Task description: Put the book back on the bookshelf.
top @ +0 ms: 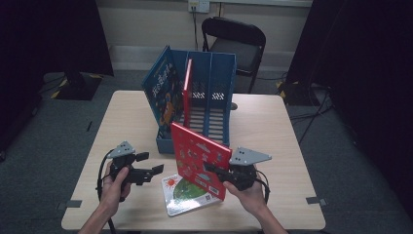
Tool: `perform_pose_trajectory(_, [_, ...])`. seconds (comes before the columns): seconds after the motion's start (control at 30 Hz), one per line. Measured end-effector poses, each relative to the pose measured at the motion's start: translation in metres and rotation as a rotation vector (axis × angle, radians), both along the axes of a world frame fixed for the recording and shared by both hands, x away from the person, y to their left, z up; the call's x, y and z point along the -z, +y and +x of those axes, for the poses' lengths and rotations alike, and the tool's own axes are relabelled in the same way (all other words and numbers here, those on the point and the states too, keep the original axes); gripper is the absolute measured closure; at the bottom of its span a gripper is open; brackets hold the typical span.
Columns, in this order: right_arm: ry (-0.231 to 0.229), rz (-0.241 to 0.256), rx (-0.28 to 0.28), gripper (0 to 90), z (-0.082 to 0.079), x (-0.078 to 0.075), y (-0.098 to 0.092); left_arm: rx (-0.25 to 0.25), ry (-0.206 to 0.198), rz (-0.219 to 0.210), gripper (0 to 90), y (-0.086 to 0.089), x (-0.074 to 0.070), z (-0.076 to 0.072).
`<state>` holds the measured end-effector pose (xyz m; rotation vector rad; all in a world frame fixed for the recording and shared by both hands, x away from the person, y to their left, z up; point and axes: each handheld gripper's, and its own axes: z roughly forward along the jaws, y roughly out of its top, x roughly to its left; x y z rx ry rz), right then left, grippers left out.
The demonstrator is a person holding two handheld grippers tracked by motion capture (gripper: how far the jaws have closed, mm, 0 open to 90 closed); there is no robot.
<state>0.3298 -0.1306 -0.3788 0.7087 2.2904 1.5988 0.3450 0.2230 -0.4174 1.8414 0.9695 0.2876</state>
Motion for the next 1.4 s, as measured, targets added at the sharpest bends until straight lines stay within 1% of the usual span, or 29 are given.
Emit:
perform_pose_trajectory(0.1, [-0.003, 0.002, 0.006, 80.5, 0.0, -0.002, -0.002, -0.017, -0.002, 0.011, 16.7, 0.003, 0.002, 0.0])
perform_pose_trajectory(0.13, [-0.002, 0.003, 0.008, 80.5, -0.001, -0.003, -0.002, -0.029, -0.008, 0.026, 16.7, 0.004, 0.002, 0.0])
perform_pose_trajectory(0.2, [-0.001, 0.005, 0.013, 80.5, -0.001, -0.004, -0.003, -0.043, -0.019, 0.037, 16.2, 0.005, 0.004, 0.0])
perform_pose_trajectory(0.27, [0.005, 0.009, 0.018, 80.5, 0.0, -0.005, -0.004, -0.048, -0.017, 0.049, 15.8, 0.006, 0.005, -0.001])
perform_pose_trajectory(0.33, [0.006, 0.005, 0.018, 80.5, 0.0, -0.007, -0.005, -0.067, -0.027, 0.06, 15.6, 0.005, 0.006, -0.002])
perform_pose_trajectory(0.37, [0.008, 0.005, 0.02, 80.5, 0.0, -0.009, -0.005, -0.065, -0.03, 0.069, 15.6, 0.005, 0.006, -0.002])
perform_pose_trajectory(0.43, [0.005, 0.006, 0.027, 80.5, 0.0, -0.011, -0.006, -0.056, -0.025, 0.064, 15.6, 0.004, 0.007, -0.002])
perform_pose_trajectory(0.5, [0.0, 0.008, 0.031, 80.5, 0.0, -0.014, -0.006, -0.063, -0.022, 0.073, 15.6, 0.004, 0.007, -0.001])
perform_pose_trajectory(0.57, [-0.003, 0.018, 0.034, 80.6, 0.0, -0.017, -0.008, -0.066, -0.016, 0.069, 15.7, 0.005, 0.008, -0.001])
perform_pose_trajectory(0.6, [-0.004, 0.018, 0.036, 80.5, 0.0, -0.019, -0.008, -0.065, -0.019, 0.075, 15.7, 0.006, 0.008, 0.0])
perform_pose_trajectory(0.7, [-0.015, 0.028, 0.042, 80.5, 0.0, -0.024, -0.01, -0.073, -0.016, 0.066, 15.7, 0.007, 0.008, 0.0])
perform_pose_trajectory(0.77, [-0.025, 0.039, 0.04, 80.5, 0.001, -0.027, -0.012, -0.072, -0.017, 0.069, 15.9, 0.007, 0.008, 0.0])
perform_pose_trajectory(0.83, [-0.024, 0.047, 0.042, 80.5, 0.001, -0.03, -0.014, -0.073, -0.014, 0.062, 15.9, 0.007, 0.009, 0.001])
perform_pose_trajectory(1.03, [-0.071, 0.033, 0.067, 80.5, 0.001, -0.041, -0.013, -0.075, -0.012, 0.063, 16.2, 0.008, 0.009, 0.001])
perform_pose_trajectory(1.17, [-0.078, 0.045, 0.075, 80.6, 0.002, -0.047, -0.013, -0.078, -0.006, 0.076, 16.3, 0.008, 0.009, 0.002])
perform_pose_trajectory(1.27, [-0.085, 0.064, 0.096, 80.5, 0.005, -0.052, -0.014, -0.075, -0.002, 0.066, 16.4, 0.007, 0.01, 0.002])
perform_pose_trajectory(1.33, [-0.086, 0.086, 0.13, 80.5, 0.007, -0.055, -0.015, -0.073, -0.001, 0.068, 16.3, 0.007, 0.01, 0.002])
perform_pose_trajectory(1.4, [-0.103, 0.081, 0.153, 80.5, 0.009, -0.059, -0.014, -0.071, 0.0, 0.076, 16.4, 0.007, 0.01, 0.003])
